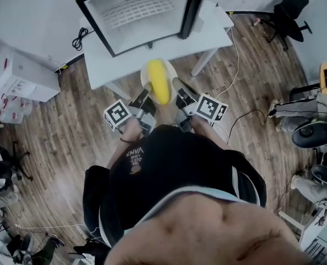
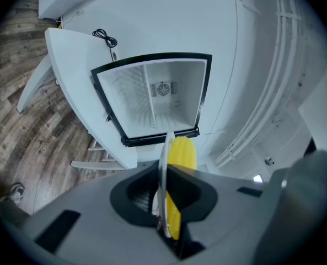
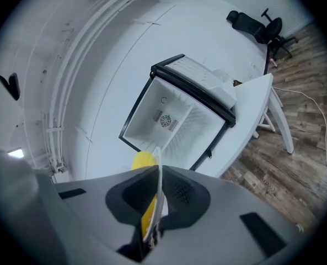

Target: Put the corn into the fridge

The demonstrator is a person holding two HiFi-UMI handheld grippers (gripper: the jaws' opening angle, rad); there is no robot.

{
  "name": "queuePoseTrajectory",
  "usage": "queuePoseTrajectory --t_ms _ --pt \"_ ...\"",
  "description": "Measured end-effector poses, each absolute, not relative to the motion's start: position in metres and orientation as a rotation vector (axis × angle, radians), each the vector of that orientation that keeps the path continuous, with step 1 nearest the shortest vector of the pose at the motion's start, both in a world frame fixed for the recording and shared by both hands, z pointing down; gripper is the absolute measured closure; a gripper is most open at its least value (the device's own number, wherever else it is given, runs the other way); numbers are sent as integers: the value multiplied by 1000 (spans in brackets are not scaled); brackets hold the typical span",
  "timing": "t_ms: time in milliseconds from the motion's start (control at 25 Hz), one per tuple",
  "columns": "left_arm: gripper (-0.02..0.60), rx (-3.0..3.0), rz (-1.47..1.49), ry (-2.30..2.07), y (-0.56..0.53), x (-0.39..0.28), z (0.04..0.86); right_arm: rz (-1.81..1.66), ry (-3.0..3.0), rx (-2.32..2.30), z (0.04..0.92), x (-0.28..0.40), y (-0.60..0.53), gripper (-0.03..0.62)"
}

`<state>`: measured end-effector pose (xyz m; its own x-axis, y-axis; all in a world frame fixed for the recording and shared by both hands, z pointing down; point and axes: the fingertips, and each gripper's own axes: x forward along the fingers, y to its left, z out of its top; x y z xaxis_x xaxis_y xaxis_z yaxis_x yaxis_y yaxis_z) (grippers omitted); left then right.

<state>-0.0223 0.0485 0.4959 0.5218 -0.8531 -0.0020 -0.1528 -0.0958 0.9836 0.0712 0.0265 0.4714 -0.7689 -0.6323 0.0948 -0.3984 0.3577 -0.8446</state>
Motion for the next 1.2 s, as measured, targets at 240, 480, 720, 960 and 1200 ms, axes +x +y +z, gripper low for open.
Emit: queuePoseTrajectory --t_ms 240,480,720,960,1200 --pt "535 1560 -768 -926 29 -5 498 -1380 2411 -874 471 88 2 569" --pt "535 1536 -799 -964 17 8 500 -1412 2440 -826 475 100 -14 569" --pt "535 1472 -813 -991 10 17 511 -1428 2460 -801 480 107 -26 569" --pt "535 1497 -816 -980 -13 10 509 -1436 2456 -816 484 100 -46 568" --pt "535 1501 -806 -957 -36 -5 507 -1429 2450 -847 482 85 -67 569"
